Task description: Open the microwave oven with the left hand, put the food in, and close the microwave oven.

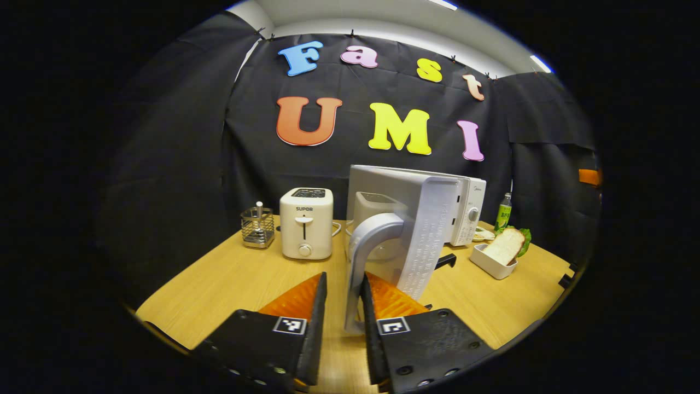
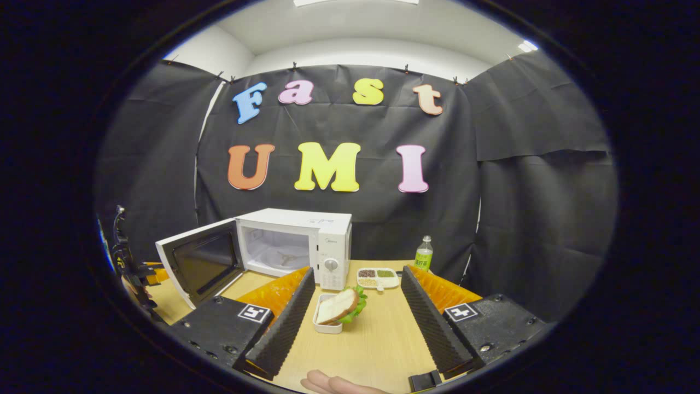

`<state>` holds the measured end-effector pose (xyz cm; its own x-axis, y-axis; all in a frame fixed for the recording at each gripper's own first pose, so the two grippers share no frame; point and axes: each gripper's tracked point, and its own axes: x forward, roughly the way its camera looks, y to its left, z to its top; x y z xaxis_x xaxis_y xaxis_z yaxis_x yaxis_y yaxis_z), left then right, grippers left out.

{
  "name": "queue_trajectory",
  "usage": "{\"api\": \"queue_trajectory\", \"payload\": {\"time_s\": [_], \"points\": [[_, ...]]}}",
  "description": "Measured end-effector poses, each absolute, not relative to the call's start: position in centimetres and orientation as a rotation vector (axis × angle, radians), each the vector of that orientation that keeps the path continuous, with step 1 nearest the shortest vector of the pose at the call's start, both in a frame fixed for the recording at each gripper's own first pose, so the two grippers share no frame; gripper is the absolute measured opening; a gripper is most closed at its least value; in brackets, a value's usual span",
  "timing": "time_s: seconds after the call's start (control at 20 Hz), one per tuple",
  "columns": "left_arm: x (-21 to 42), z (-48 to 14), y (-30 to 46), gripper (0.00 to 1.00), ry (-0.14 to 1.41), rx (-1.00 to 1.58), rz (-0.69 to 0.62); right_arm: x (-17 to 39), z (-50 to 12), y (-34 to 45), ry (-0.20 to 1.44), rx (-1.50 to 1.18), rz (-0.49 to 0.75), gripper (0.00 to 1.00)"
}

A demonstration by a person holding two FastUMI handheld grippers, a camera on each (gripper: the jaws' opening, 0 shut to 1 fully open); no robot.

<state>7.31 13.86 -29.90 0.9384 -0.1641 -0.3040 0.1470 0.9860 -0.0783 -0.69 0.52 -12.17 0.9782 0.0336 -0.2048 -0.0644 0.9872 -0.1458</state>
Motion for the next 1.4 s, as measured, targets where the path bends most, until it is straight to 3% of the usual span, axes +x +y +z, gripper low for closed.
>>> {"api": "queue_trajectory", "payload": {"time_s": [0.05, 0.1, 0.15, 0.2, 0.25, 0.3, 0.35, 0.45, 0.5, 0.55, 0.65, 0.7, 0.75, 0.8, 0.85, 0.9, 1.0, 1.05, 1.1, 1.15, 1.2, 1.25, 1.3, 1.35, 1.4], "points": [[6.9, -29.8, 14.4, 0.61, 0.318, -0.061, -0.148, -0.4, -12.3, 0.3, 0.207, -0.158, 0.046, 0.92], [6.3, -29.4, 14.8, 0.58, 0.323, -0.068, -0.146, -0.3, -12.3, 0.1, 0.212, -0.165, 0.044, 0.92], [5.6, -29.2, 15.5, 0.73, 0.324, -0.055, -0.122, 0.0, -12.4, 0.0, 0.218, -0.173, 0.042, 0.92], [5.2, -28.6, 16.3, 0.76, 0.325, -0.039, -0.097, 0.5, -12.4, -0.4, 0.224, -0.182, 0.04, 0.92], [4.6, -28.0, 16.9, 0.84, 0.325, -0.025, -0.072, 1.0, -12.5, -0.8, 0.233, -0.191, 0.037, 0.92], [4.1, -26.9, 17.2, 0.76, 0.314, -0.017, -0.053, 1.6, -12.8, -1.2, 0.248, -0.2, 0.04, 1.0], [3.4, -25.7, 17.2, 0.96, 0.299, -0.019, -0.043, 2.4, -13.0, -1.4, 0.264, -0.206, 0.047, 1.0], [2.8, -23.2, 17.0, 0.96, 0.263, -0.03, -0.017, 4.0, -13.5, -2.0, 0.311, -0.207, 0.066, 1.0], [2.5, -21.9, 16.7, 0.84, 0.242, -0.039, -0.006, 4.9, -14.1, -2.2, 0.342, -0.205, 0.082, 0.92], [2.1, -20.7, 16.3, 0.95, 0.235, -0.049, 0.001, 5.6, -14.6, -2.4, 0.374, -0.196, 0.099, 0.92], [1.6, -17.6, 15.0, 0.95, 0.191, -0.057, -0.002, 7.3, -15.7, -2.9, 0.444, -0.173, 0.131, 0.92], [1.5, -16.1, 14.3, 0.95, 0.167, -0.05, 0.002, 8.2, -16.5, -3.3, 0.483, -0.162, 0.143, 1.0], [1.3, -14.8, 13.9, 0.95, 0.147, -0.041, 0.009, 9.1, -17.4, -3.5, 0.525, -0.152, 0.159, 1.0], [1.2, -13.7, 13.1, 0.95, 0.135, -0.033, 0.012, 10.1, -18.4, -3.7, 0.571, -0.144, 0.18, 0.92], [1.0, -12.5, 12.3, 0.95, 0.121, -0.027, 0.015, 10.9, -19.5, -3.7, 0.618, -0.134, 0.206, 0.92], [1.0, -11.2, 11.2, 0.95, 0.105, -0.024, 0.009, 11.7, -20.8, -3.7, 0.668, -0.121, 0.236, 1.0], [1.3, -9.5, 9.1, 0.95, 0.083, -0.026, -0.012, 13.0, -23.3, -3.8, 0.765, -0.097, 0.293, 1.0], [1.5, -8.4, 8.2, 0.84, 0.065, -0.029, -0.019, 13.8, -24.4, -3.7, 0.8, -0.086, 0.32, 1.0], [1.8, -7.8, 7.5, 0.95, 0.052, -0.037, -0.016, 14.4, -25.6, -3.6, 0.839, -0.074, 0.348, 1.0], [2.1, -7.3, 6.8, 0.95, 0.044, -0.046, -0.012, 14.9, -26.4, -3.7, 0.876, -0.058, 0.371, 0.9], [2.3, -6.9, 6.2, 0.95, 0.034, -0.051, -0.006, 15.4, -27.3, -3.6, 0.909, -0.037, 0.398, 0.99], [2.4, -6.5, 5.5, 0.95, 0.026, -0.056, -0.004, 15.9, -28.2, -3.5, 0.942, -0.011, 0.422, 0.98], [2.5, -6.3, 4.7, 0.84, 0.023, -0.063, -0.007, 16.4, -28.9, -3.5, 0.969, 0.02, 0.445, 0.89], [2.6, -6.2, 3.9, 0.95, 0.025, -0.07, -0.017, 16.8, -29.4, -3.3, 0.994, 0.066, 0.473, 0.87], [2.6, -6.1, 3.2, 0.95, 0.029, -0.074, -0.029, 17.1, -30.0, -3.1, 1.021, 0.123, 0.493, 0.85]]}}
